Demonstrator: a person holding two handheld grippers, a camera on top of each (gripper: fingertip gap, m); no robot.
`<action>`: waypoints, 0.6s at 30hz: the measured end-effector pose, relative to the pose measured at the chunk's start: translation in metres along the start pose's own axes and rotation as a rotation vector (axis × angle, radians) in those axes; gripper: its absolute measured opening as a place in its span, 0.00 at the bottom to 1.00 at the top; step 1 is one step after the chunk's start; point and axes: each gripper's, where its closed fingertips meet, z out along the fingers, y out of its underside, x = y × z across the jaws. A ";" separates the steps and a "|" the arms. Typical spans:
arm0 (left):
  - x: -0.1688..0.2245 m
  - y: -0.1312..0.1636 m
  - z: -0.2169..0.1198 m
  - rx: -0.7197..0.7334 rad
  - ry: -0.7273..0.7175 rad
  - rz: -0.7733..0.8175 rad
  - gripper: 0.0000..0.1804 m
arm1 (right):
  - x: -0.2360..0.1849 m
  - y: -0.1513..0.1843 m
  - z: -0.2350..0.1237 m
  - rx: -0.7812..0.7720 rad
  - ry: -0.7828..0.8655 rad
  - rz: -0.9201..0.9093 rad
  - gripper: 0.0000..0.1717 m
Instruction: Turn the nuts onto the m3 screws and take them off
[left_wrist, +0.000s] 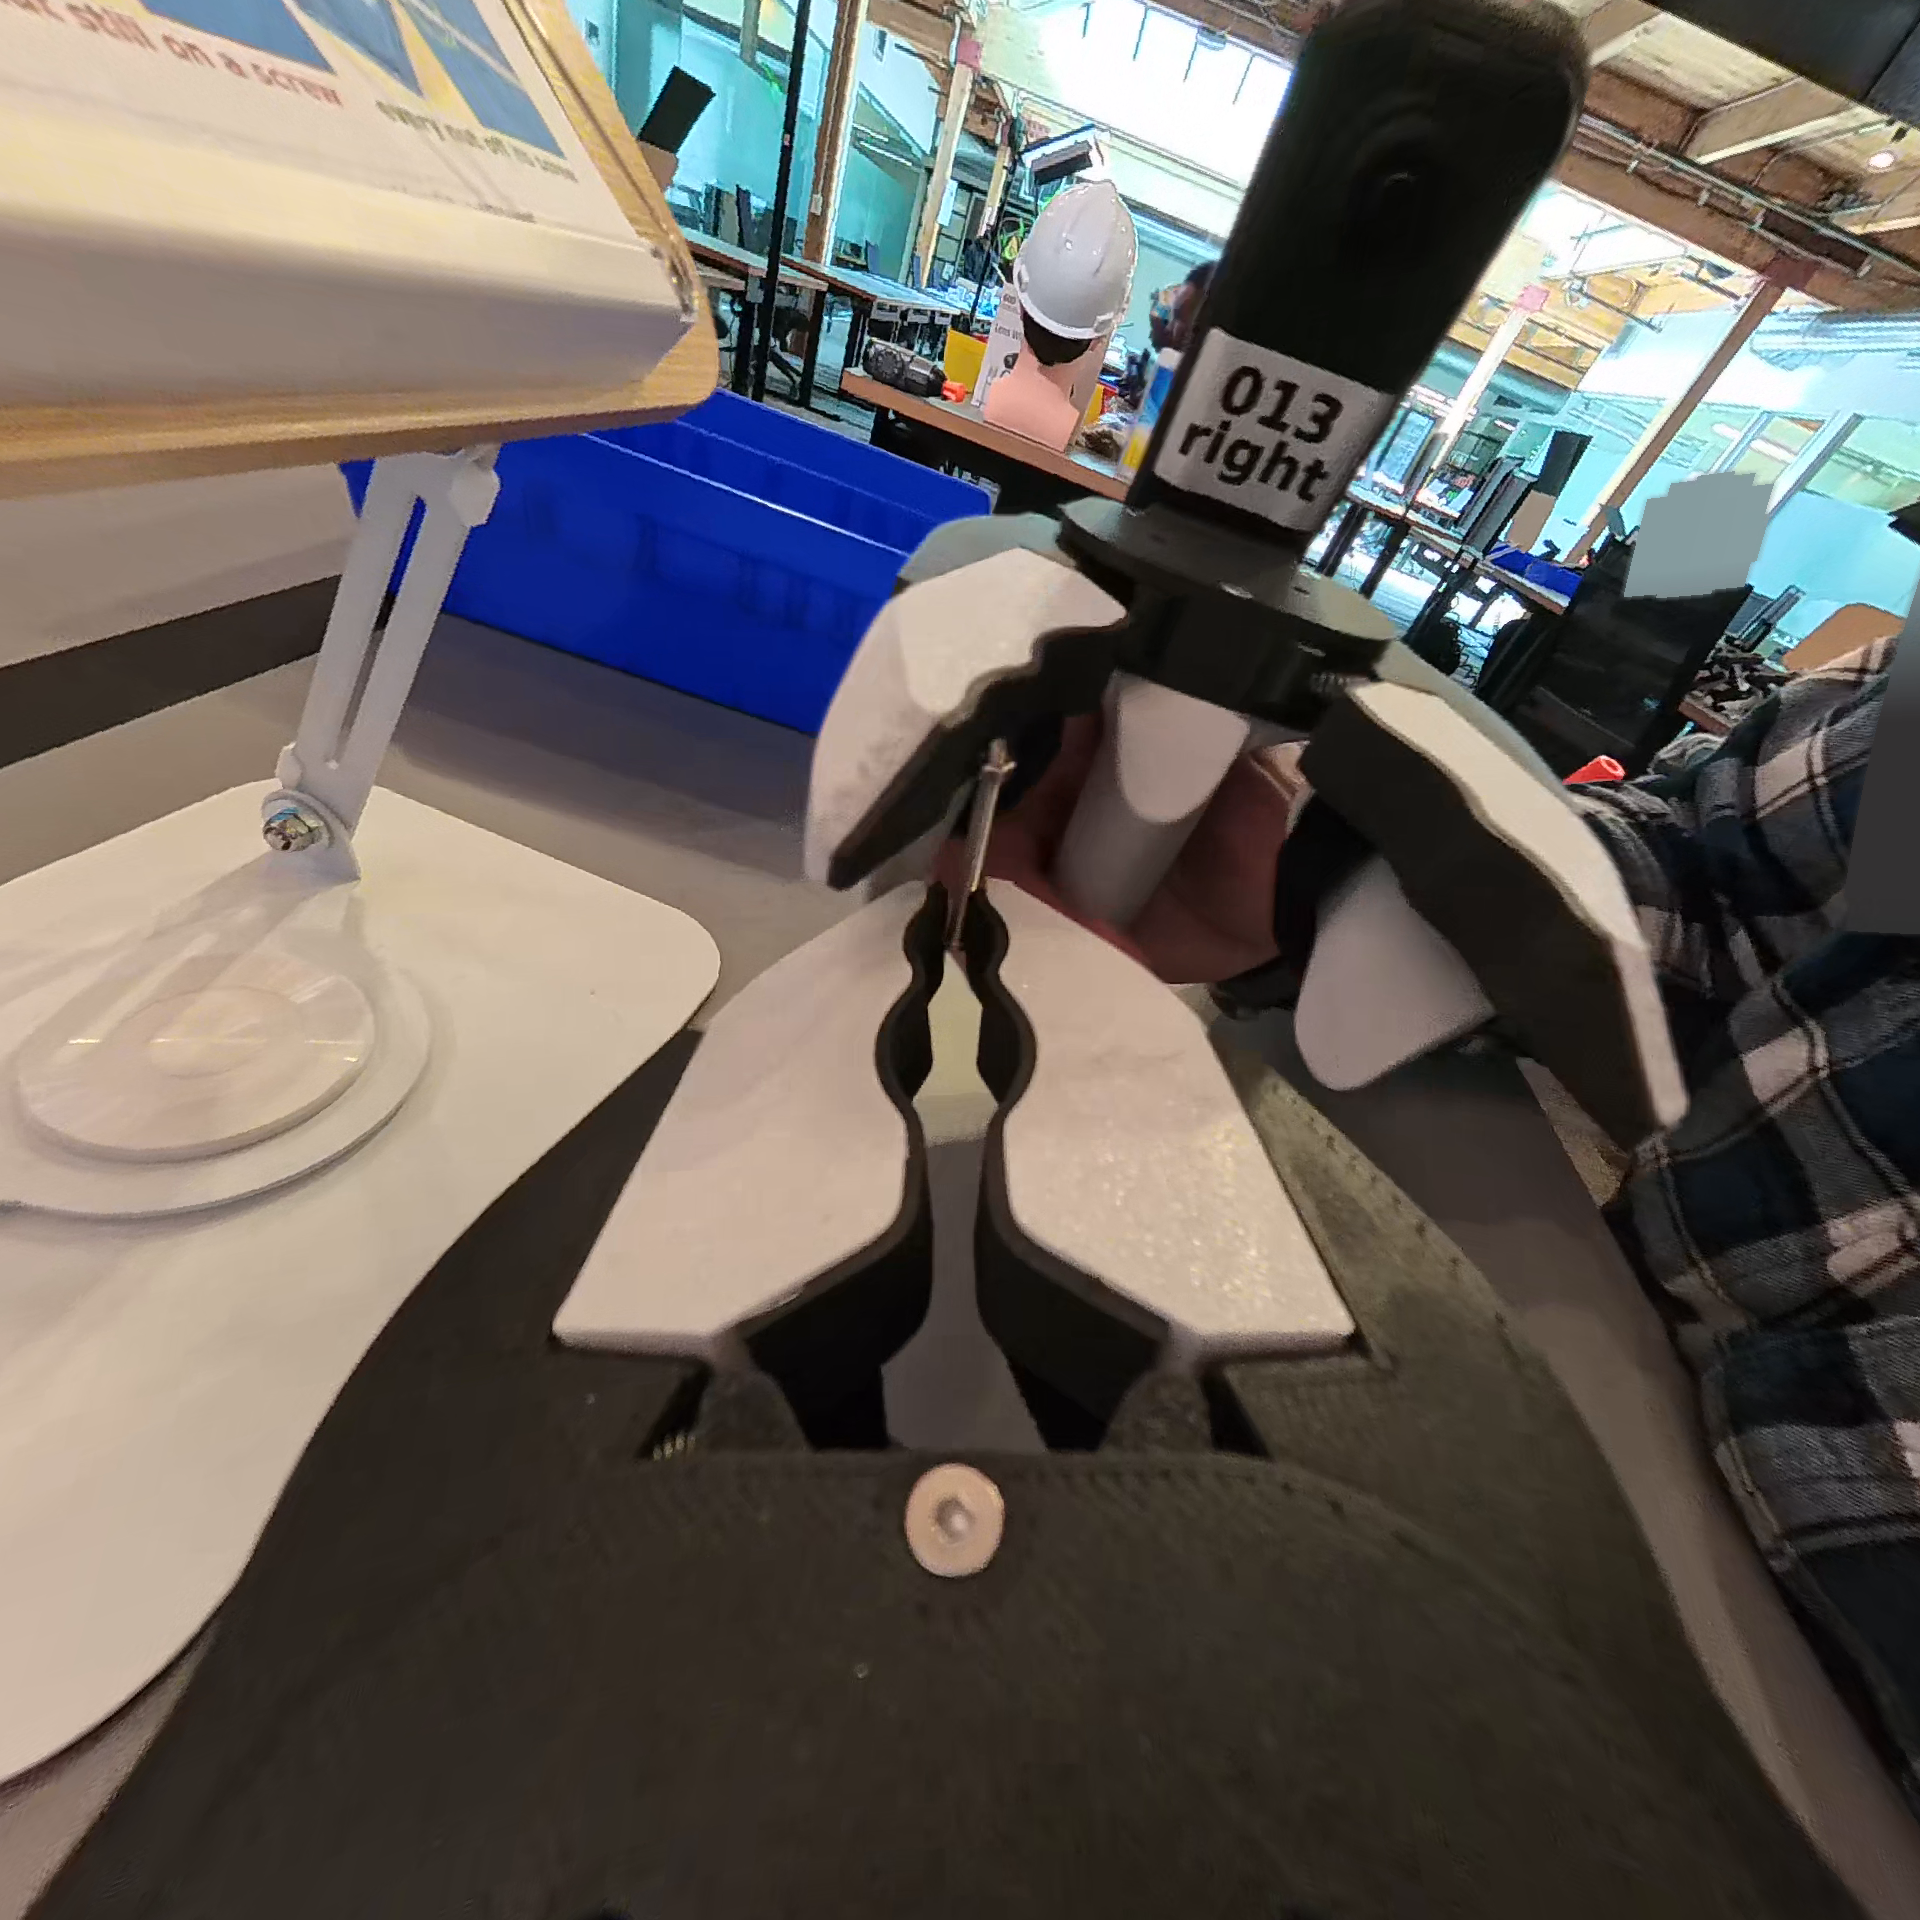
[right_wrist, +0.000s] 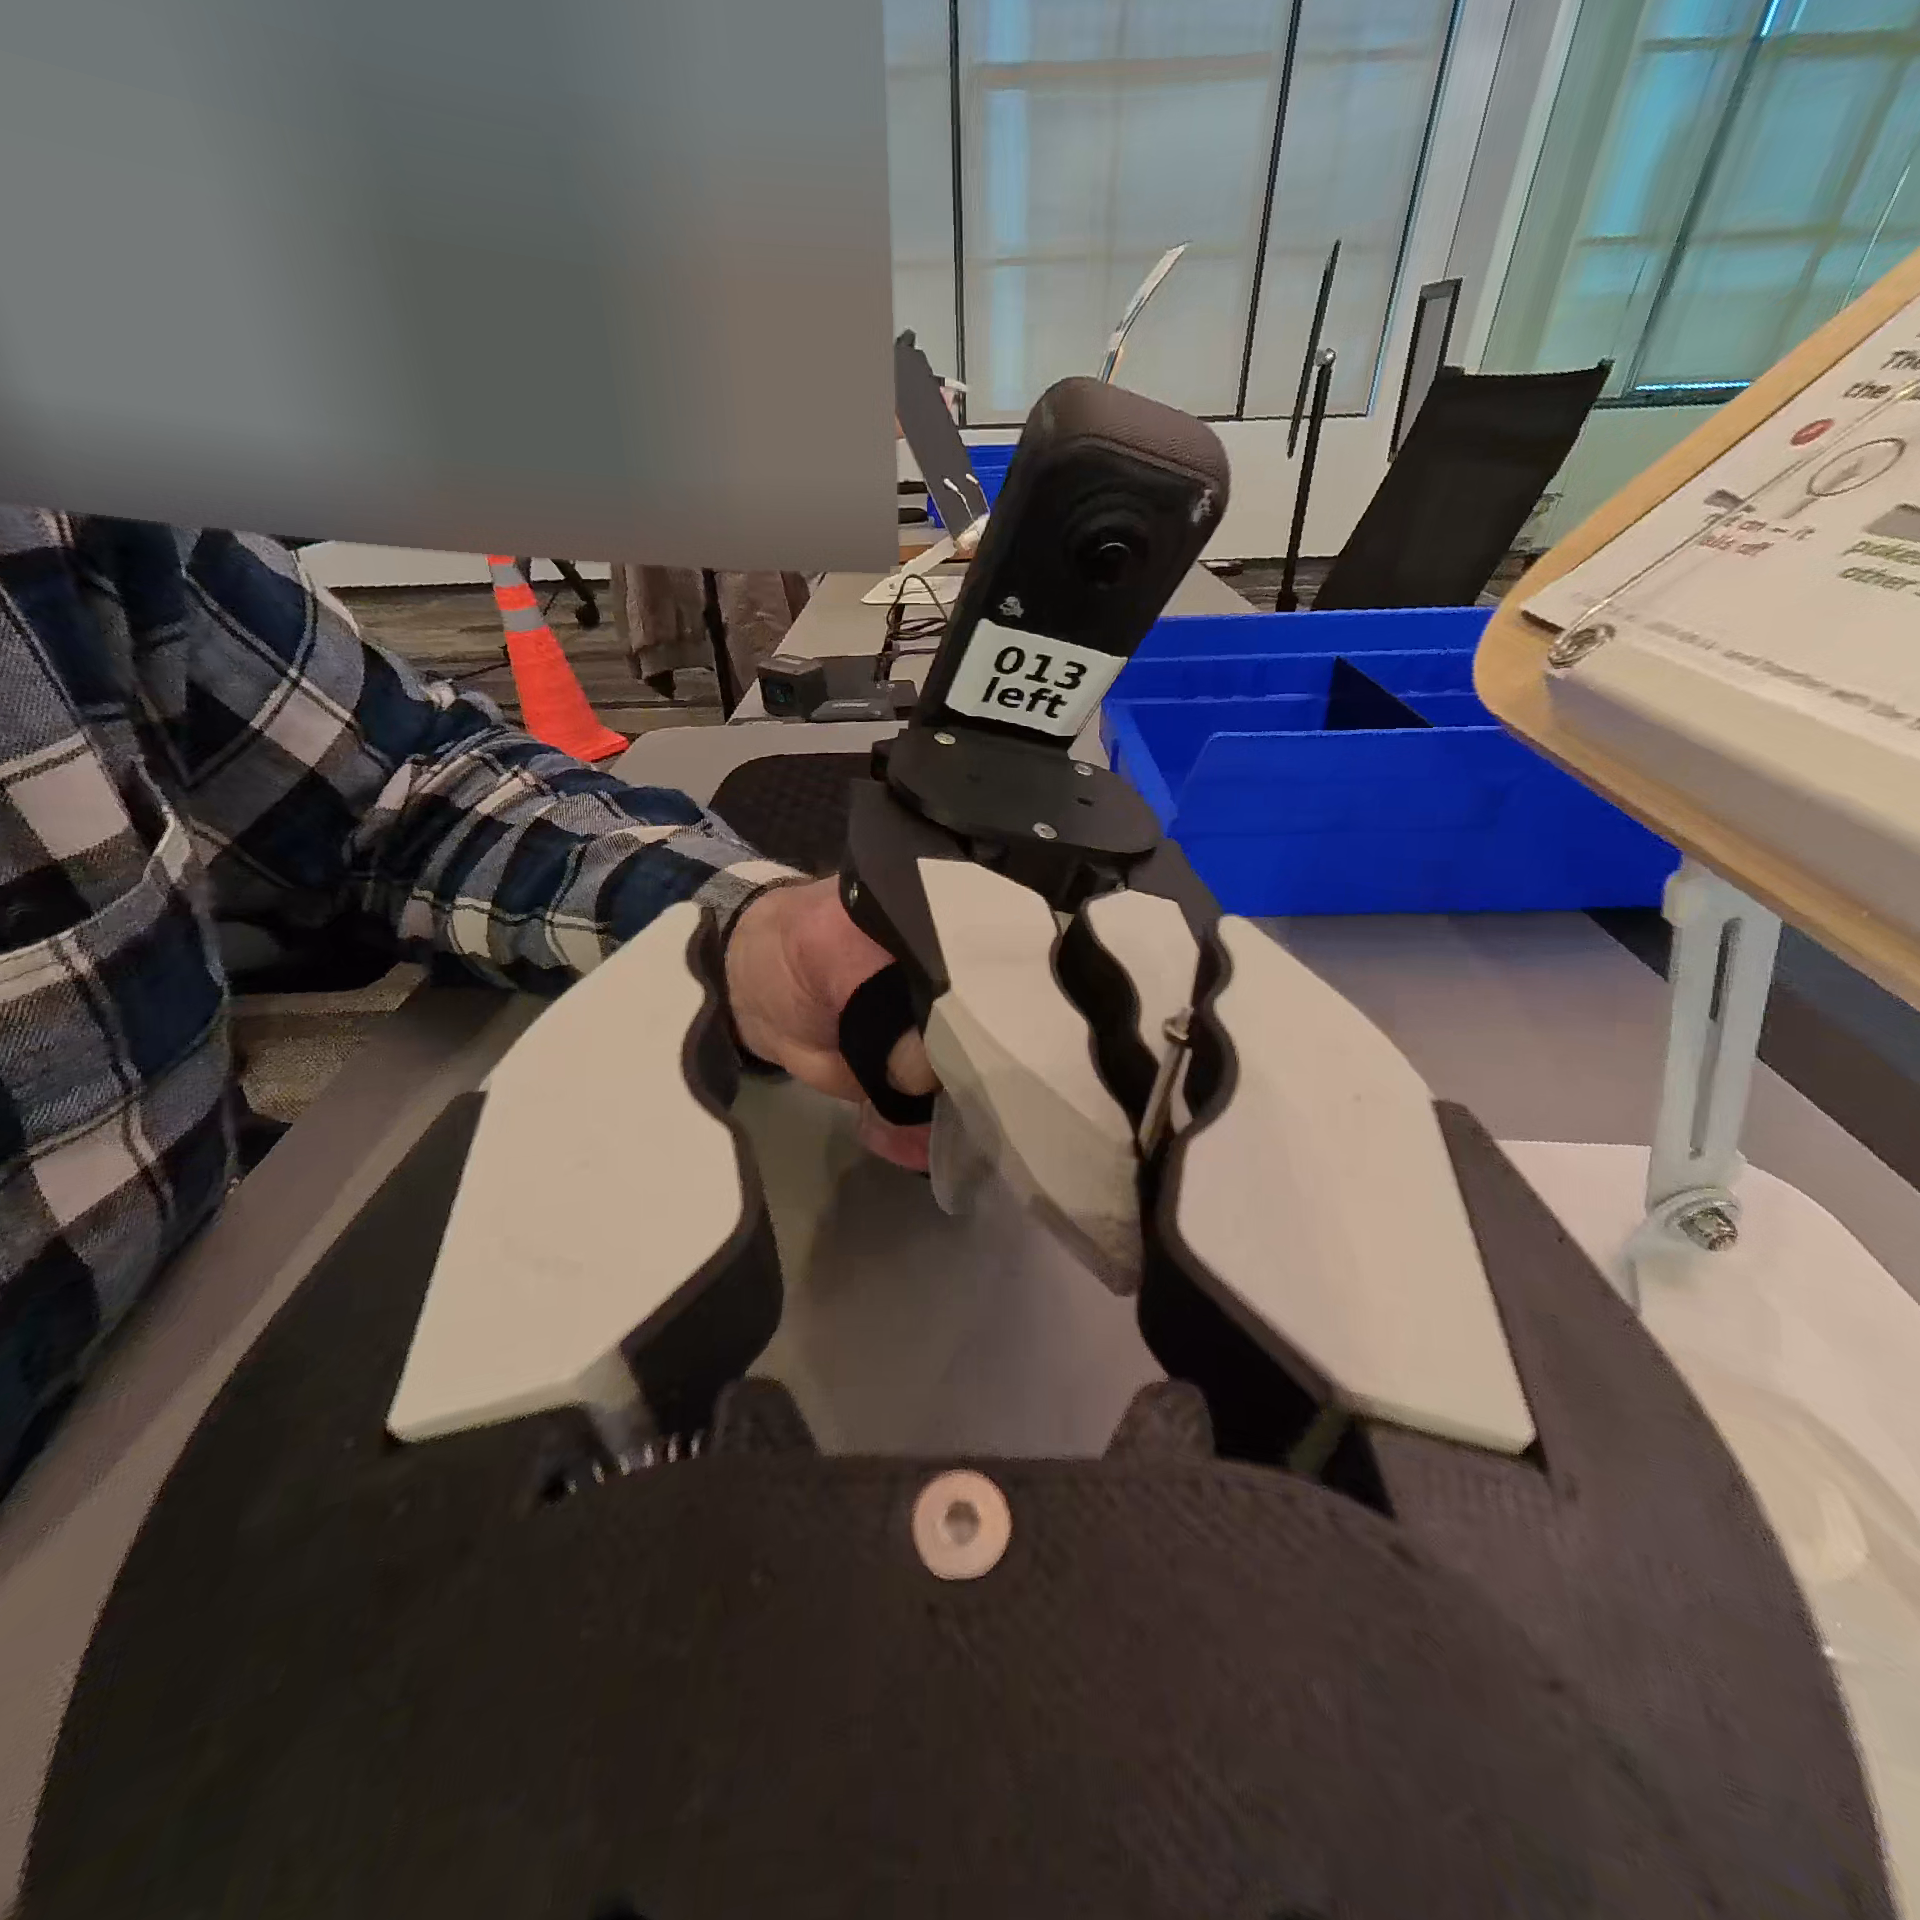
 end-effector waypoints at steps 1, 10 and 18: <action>-0.001 0.000 -0.001 0.000 -0.002 0.001 0.02 | -0.001 0.000 -0.002 0.001 0.009 0.000 0.52; 0.000 -0.001 0.001 0.004 0.005 -0.005 0.02 | 0.009 -0.001 -0.011 0.015 0.040 0.016 0.50; -0.011 -0.002 -0.006 0.017 -0.018 -0.041 0.02 | -0.003 -0.003 -0.044 0.044 0.066 0.029 0.36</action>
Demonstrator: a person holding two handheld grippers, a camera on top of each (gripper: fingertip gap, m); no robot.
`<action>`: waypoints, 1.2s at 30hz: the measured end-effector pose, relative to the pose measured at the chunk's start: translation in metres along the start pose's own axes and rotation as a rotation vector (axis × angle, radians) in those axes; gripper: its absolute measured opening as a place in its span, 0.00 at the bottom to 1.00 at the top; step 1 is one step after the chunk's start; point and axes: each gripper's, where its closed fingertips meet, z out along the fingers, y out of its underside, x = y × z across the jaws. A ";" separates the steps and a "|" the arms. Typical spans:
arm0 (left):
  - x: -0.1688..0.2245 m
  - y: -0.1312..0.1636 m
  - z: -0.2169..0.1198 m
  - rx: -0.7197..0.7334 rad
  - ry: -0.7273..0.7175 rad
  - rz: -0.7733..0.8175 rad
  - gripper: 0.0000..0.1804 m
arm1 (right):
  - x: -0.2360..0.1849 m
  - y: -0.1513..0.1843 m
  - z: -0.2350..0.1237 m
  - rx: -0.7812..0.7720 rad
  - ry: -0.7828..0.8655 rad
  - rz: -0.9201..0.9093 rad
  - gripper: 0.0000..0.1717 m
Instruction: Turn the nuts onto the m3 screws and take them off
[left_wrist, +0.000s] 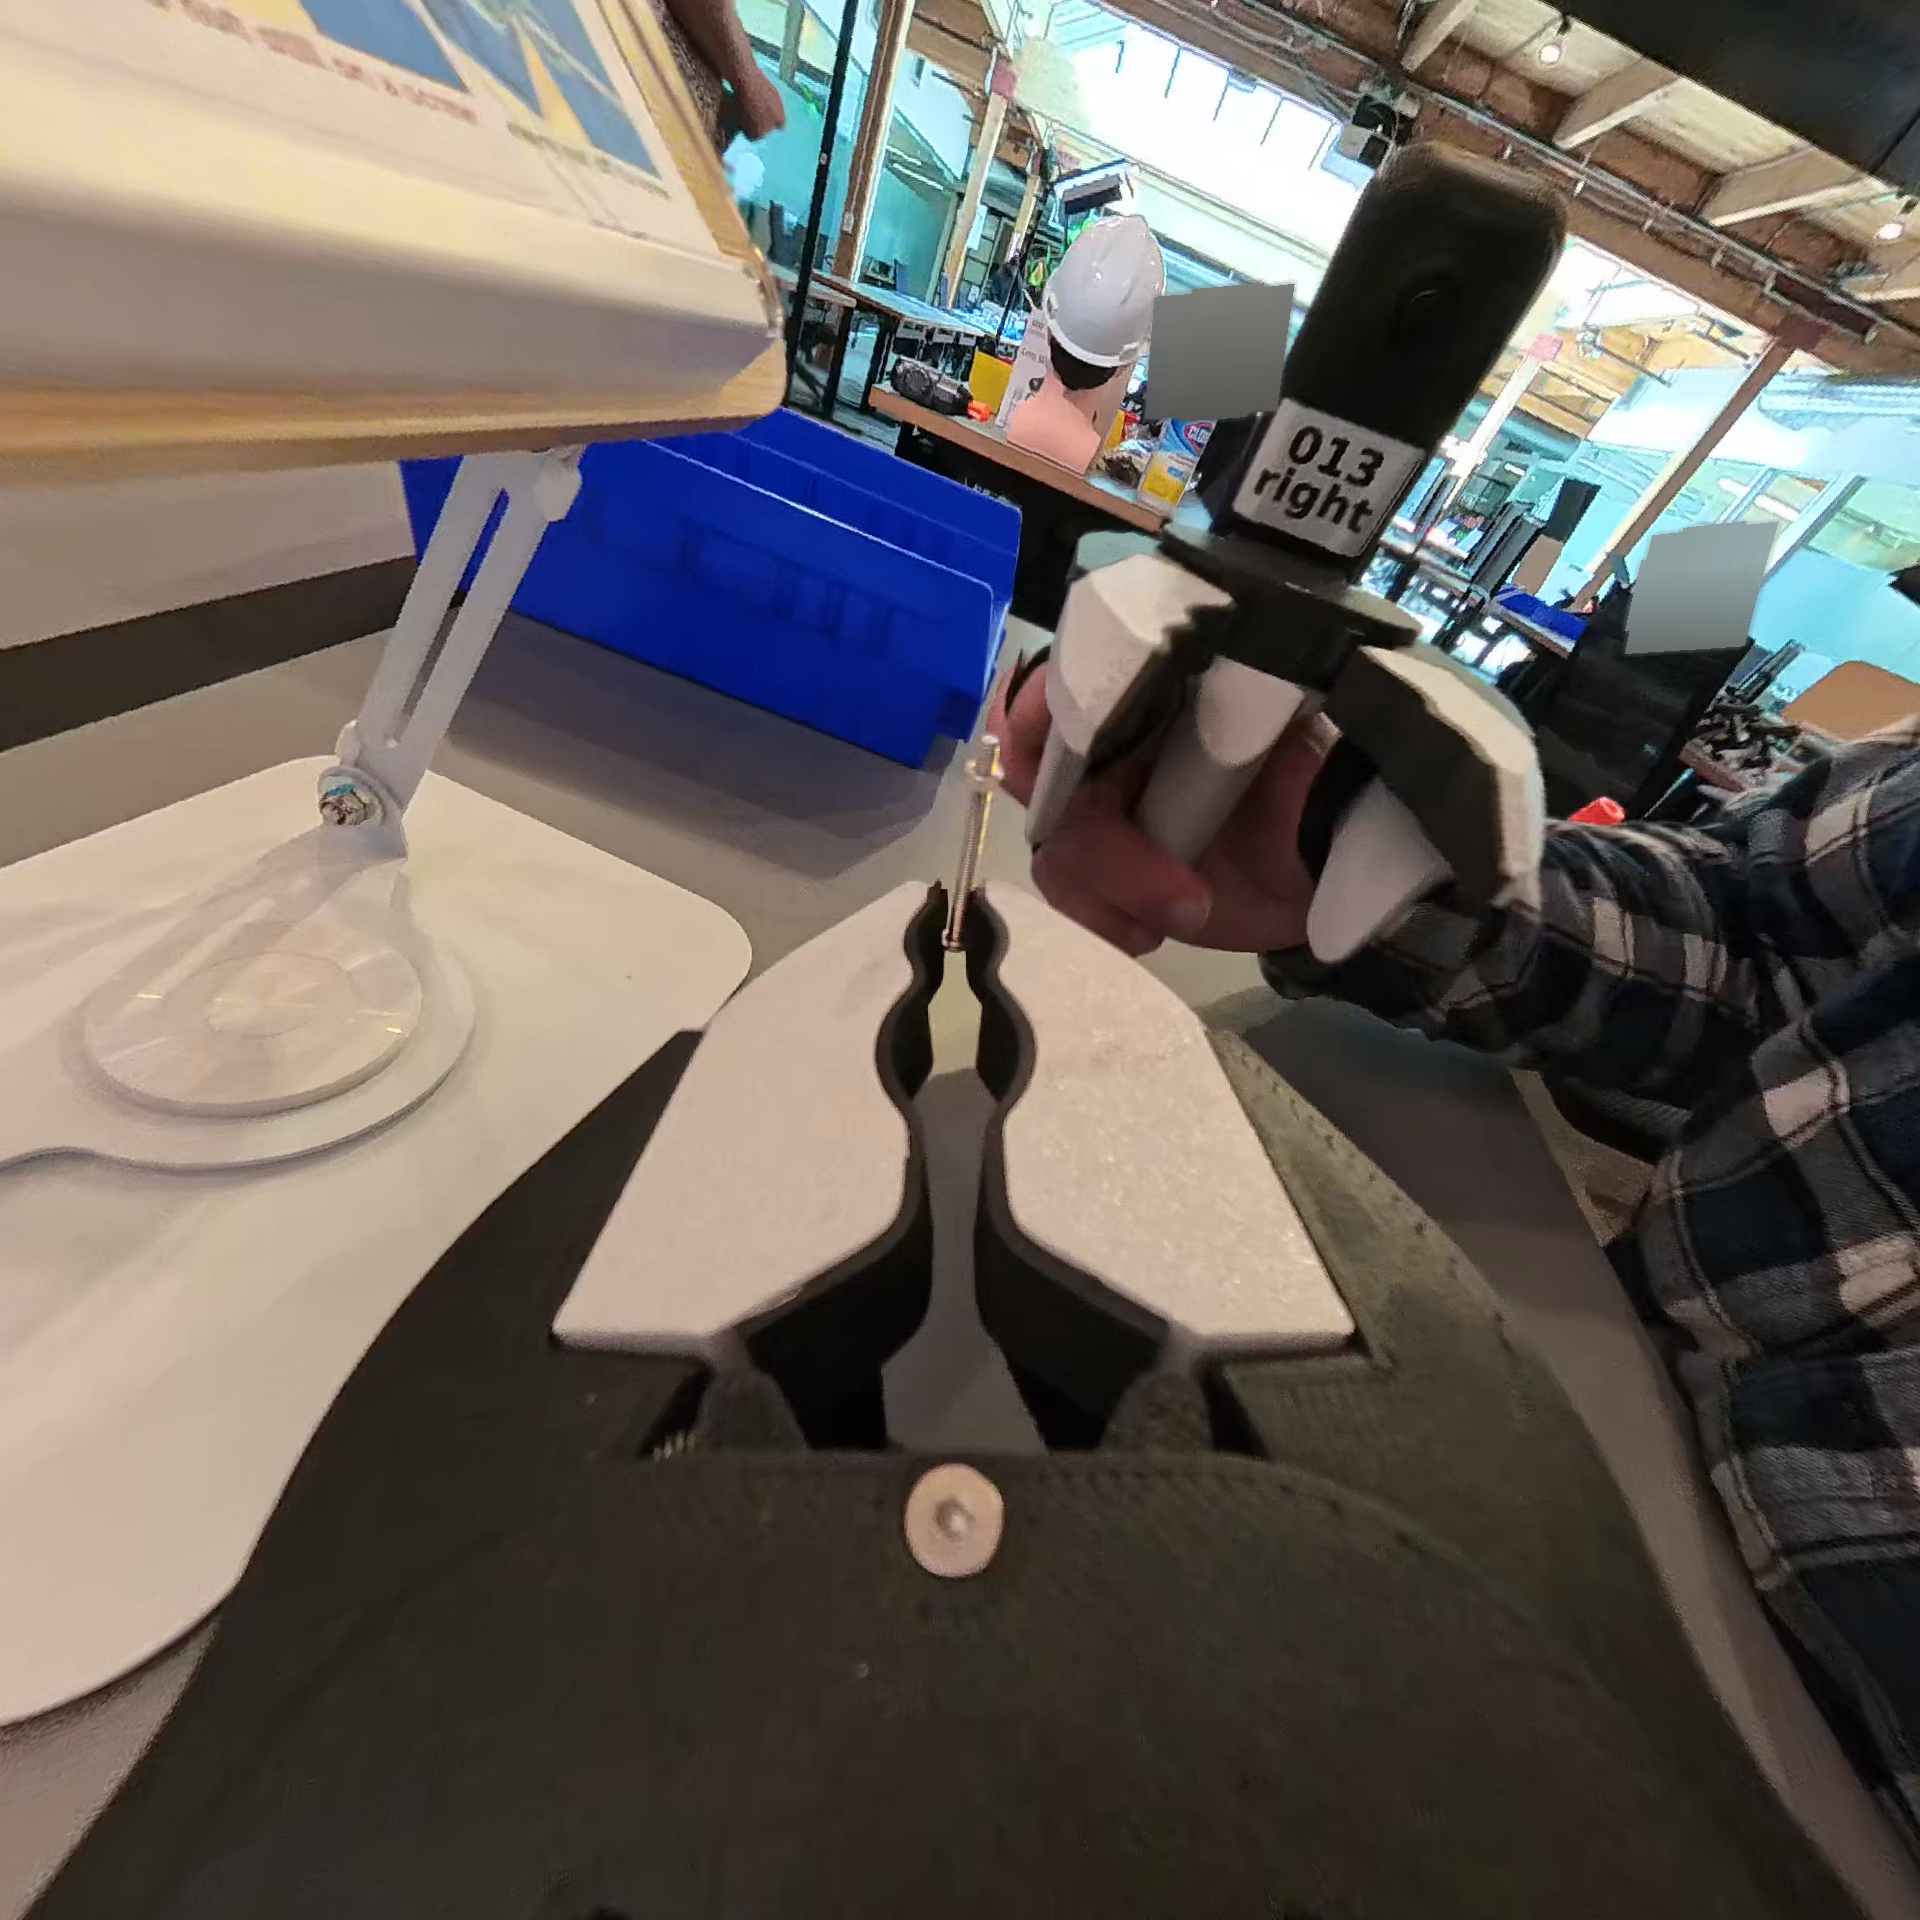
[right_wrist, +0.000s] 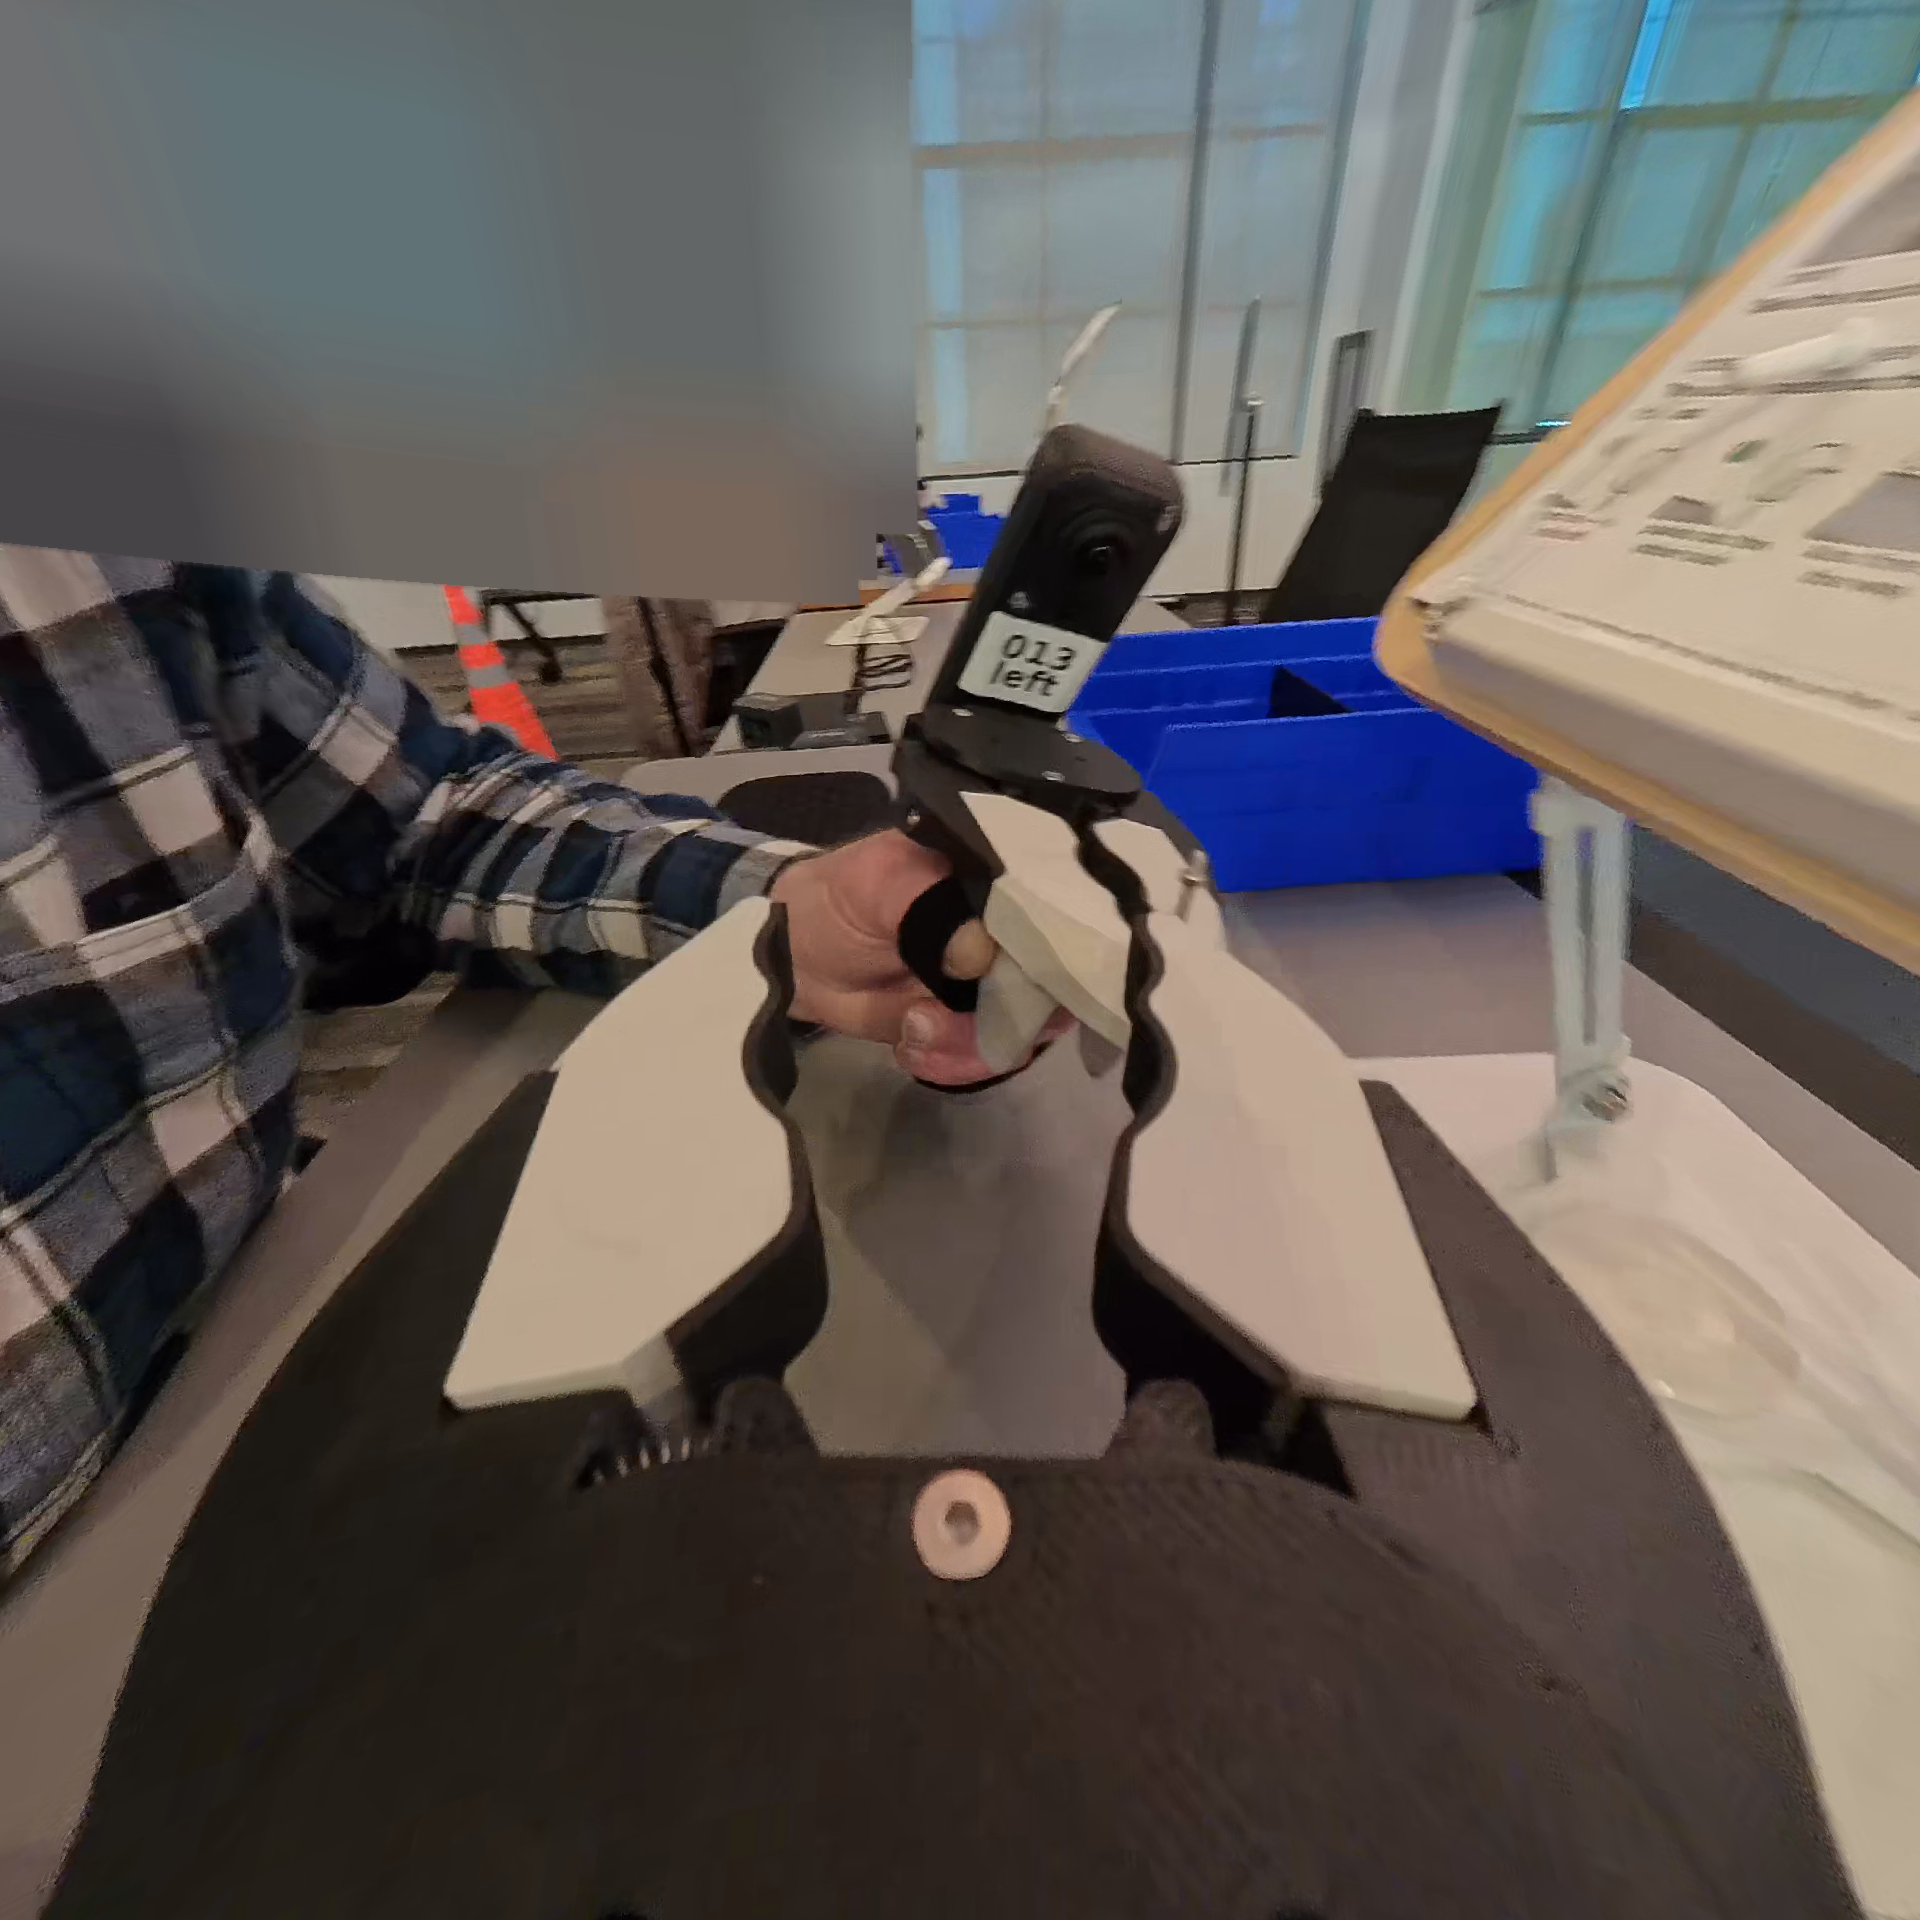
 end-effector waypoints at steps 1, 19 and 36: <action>0.000 0.000 0.000 0.006 0.005 -0.009 0.02 | 0.004 0.000 -0.001 -0.008 0.018 0.001 0.36; 0.023 0.002 0.003 -0.004 0.042 0.110 0.07 | 0.043 -0.041 -0.032 -0.062 0.333 0.004 0.02; -0.003 0.018 0.006 -0.058 -0.071 0.121 0.00 | 0.242 0.101 -0.356 -0.856 1.177 0.583 0.02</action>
